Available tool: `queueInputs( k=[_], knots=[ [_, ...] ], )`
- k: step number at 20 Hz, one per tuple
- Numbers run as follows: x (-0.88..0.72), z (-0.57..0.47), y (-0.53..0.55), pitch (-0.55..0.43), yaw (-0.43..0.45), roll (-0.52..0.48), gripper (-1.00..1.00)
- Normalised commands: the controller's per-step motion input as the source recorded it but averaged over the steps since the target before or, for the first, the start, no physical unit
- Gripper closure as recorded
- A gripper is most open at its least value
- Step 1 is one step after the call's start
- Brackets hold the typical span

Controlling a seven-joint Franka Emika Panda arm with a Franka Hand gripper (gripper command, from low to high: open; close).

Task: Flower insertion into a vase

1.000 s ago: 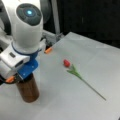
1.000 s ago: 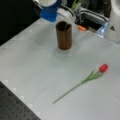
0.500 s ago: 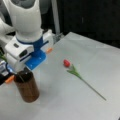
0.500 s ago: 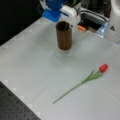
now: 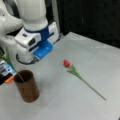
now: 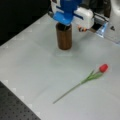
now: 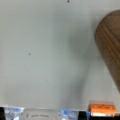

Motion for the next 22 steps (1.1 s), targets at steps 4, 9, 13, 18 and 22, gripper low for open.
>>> queueInputs(
  k=[4, 9, 13, 18, 22],
  knots=[
    [0.01, -0.22, 0.39, -0.247, -0.12, -0.015, -1.0],
    [0.06, -0.26, 0.41, -0.235, -0.115, 0.026, -1.0],
    [0.17, -0.24, 0.48, -0.183, -0.092, 0.084, -1.0],
    [0.24, -0.24, 0.42, -0.128, -0.068, 0.093, -1.0],
    [0.26, -0.26, 0.23, -0.069, -0.039, 0.077, -1.0]
  ],
)
